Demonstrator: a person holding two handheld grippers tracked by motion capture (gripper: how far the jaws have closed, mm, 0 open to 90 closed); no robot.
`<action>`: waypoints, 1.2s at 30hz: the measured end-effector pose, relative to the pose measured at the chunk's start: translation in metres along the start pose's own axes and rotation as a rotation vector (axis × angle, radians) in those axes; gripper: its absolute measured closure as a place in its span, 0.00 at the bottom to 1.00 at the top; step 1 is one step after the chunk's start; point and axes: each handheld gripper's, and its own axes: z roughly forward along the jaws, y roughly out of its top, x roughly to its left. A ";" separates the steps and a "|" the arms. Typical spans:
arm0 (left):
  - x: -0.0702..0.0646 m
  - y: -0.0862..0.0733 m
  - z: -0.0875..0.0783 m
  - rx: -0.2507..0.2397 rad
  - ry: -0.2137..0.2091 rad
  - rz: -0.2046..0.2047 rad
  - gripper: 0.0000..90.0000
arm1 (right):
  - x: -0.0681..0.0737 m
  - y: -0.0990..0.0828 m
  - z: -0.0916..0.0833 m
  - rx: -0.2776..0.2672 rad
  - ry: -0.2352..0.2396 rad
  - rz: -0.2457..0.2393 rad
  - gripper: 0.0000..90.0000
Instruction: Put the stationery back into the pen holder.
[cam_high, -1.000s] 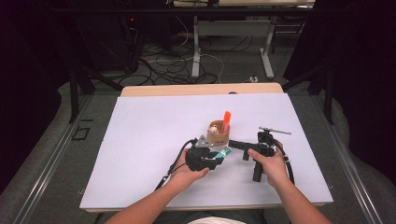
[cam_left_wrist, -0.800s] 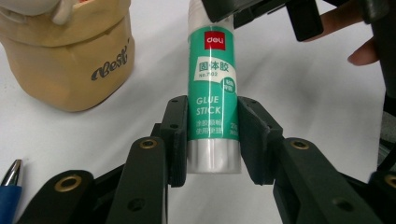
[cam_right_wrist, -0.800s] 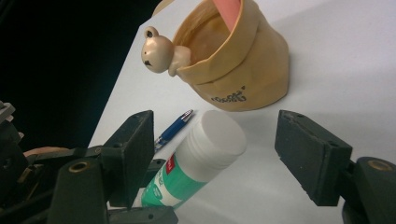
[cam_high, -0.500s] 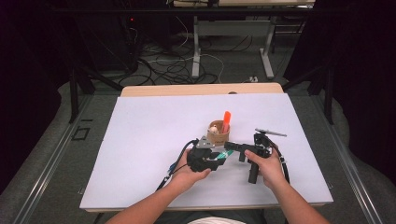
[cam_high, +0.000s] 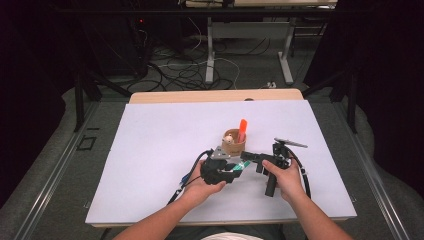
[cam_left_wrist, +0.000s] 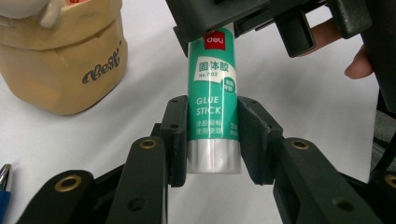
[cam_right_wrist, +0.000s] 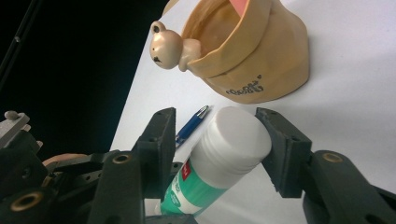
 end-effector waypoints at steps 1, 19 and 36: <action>0.000 0.000 0.000 0.001 0.000 0.000 0.73 | -0.001 0.000 0.000 -0.001 0.001 0.001 0.57; -0.001 0.000 0.000 0.002 0.007 0.006 0.73 | -0.008 0.000 -0.001 0.000 0.015 0.042 0.65; 0.000 0.000 0.000 -0.004 -0.012 -0.003 0.72 | -0.007 0.002 -0.003 0.007 0.037 0.087 0.68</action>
